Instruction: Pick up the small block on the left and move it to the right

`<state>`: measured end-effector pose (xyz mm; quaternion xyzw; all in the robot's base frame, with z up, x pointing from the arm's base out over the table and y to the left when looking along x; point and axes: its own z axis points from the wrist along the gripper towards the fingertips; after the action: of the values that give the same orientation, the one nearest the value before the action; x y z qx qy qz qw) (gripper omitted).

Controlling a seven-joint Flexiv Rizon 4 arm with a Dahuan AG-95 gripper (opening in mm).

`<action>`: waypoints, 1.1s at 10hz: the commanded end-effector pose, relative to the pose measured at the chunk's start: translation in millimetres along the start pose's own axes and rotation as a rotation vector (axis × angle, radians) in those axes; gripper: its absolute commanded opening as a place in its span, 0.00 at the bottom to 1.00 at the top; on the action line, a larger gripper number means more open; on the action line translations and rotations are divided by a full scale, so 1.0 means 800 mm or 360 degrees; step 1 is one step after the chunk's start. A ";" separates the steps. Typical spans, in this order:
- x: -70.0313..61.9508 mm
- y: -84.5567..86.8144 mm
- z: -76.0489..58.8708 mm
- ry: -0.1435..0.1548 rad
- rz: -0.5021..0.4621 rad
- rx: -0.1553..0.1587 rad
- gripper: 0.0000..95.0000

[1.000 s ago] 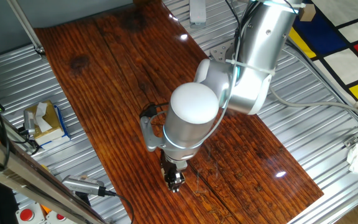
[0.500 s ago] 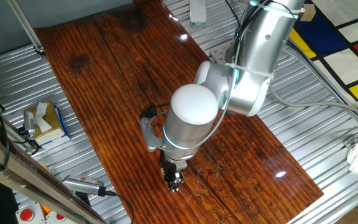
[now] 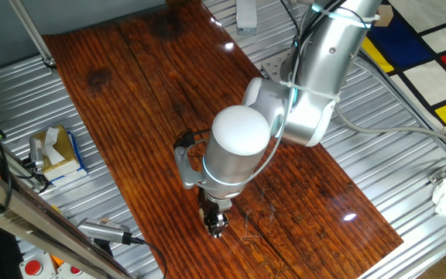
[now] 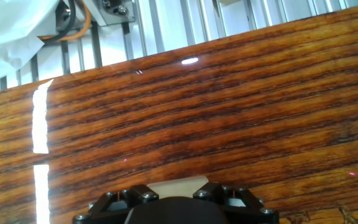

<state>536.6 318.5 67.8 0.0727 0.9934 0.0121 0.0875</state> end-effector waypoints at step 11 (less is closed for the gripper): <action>0.003 -0.004 0.009 -0.0015 0.0005 -0.0003 0.00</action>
<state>535.3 315.9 59.4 0.0746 0.9929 0.0129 0.0923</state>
